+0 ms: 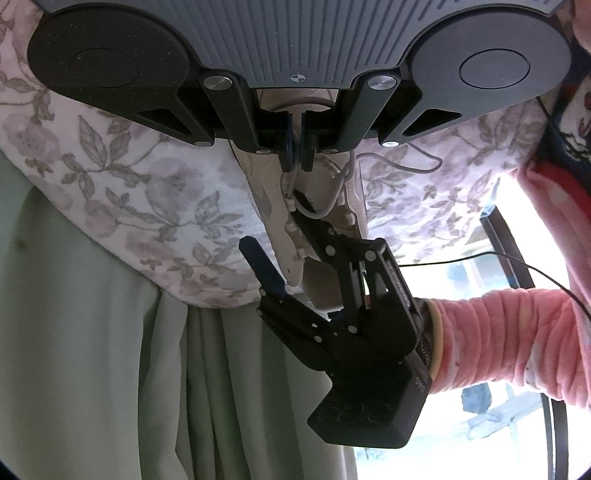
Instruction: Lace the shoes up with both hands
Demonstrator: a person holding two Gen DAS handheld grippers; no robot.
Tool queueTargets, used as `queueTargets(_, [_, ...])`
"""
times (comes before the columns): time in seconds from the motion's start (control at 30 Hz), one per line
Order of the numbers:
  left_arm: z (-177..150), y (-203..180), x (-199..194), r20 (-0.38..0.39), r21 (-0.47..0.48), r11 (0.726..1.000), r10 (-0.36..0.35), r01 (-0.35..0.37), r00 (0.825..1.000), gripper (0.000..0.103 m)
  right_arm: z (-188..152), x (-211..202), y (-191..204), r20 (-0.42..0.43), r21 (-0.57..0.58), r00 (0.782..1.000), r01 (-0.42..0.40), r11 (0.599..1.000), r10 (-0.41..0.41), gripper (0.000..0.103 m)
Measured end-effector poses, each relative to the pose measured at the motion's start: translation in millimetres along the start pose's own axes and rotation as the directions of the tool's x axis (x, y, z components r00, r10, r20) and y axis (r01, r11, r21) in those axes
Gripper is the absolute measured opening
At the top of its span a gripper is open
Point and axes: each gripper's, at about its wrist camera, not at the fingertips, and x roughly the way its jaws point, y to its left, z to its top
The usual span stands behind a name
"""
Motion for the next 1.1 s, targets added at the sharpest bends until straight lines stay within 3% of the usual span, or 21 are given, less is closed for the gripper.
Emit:
queueTargets(0.57, [-1, 7, 2, 0.011, -0.007, 1.000, -0.006, 0.006, 1.000, 0.059, 2, 3, -5, 0.027, 0.027, 0.998, 0.055, 0.998, -0.056, 0.003])
queueTargets(1.1, [-3, 6, -1, 0.018, 0.004, 1.000, -0.002, 0.002, 1.000, 0.059, 9, 6, 1, 0.017, 0.037, 0.998, 0.057, 0.998, -0.057, 0.003])
